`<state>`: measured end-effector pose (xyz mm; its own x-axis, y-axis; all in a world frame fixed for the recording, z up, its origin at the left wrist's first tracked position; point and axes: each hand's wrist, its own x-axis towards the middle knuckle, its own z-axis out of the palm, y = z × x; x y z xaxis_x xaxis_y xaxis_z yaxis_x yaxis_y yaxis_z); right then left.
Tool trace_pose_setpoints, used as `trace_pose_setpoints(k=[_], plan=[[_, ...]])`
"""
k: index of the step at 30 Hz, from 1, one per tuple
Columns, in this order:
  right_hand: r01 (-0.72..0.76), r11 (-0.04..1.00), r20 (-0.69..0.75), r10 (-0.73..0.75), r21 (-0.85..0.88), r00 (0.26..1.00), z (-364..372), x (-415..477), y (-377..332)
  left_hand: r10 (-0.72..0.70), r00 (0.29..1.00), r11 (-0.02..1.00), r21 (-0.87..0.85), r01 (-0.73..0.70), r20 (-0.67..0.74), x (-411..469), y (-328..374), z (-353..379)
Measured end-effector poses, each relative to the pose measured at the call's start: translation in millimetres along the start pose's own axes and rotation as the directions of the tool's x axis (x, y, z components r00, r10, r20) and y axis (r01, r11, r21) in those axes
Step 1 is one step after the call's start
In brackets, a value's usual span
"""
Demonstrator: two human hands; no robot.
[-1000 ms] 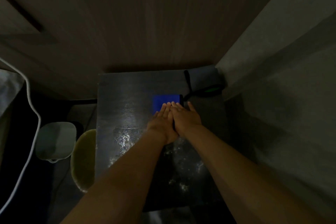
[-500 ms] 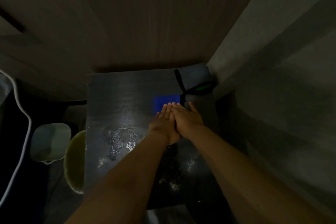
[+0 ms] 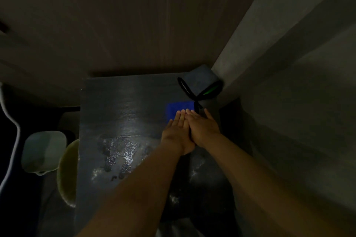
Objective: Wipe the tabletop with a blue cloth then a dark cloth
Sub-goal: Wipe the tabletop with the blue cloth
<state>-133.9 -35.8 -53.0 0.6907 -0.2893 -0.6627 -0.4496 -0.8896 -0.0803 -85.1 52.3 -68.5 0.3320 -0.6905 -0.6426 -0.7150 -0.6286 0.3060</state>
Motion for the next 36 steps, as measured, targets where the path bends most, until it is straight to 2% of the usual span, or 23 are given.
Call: trace_pose_setpoints(k=[16, 26, 36], plan=[[-0.07, 0.995, 0.054, 0.074, -0.075, 0.996, -5.3, -11.1, 39.4, 0.037, 0.999, 0.999, -0.025, -0.036, 0.021, 16.9, 41.3, -3.1], [-0.11, 0.989, 0.069, 0.117, -0.1, 0.991, -7.6, -17.6, 61.1, 0.065, 0.993, 0.997, -0.04, -0.061, 0.096, 30.1, 61.2, -6.1], [-0.072, 0.994, 0.068, 0.078, -0.088, 0.995, -10.4, -18.9, 59.5, 0.071, 0.996, 0.996, -0.061, -0.069, 0.046, 27.1, 59.8, -2.8]])
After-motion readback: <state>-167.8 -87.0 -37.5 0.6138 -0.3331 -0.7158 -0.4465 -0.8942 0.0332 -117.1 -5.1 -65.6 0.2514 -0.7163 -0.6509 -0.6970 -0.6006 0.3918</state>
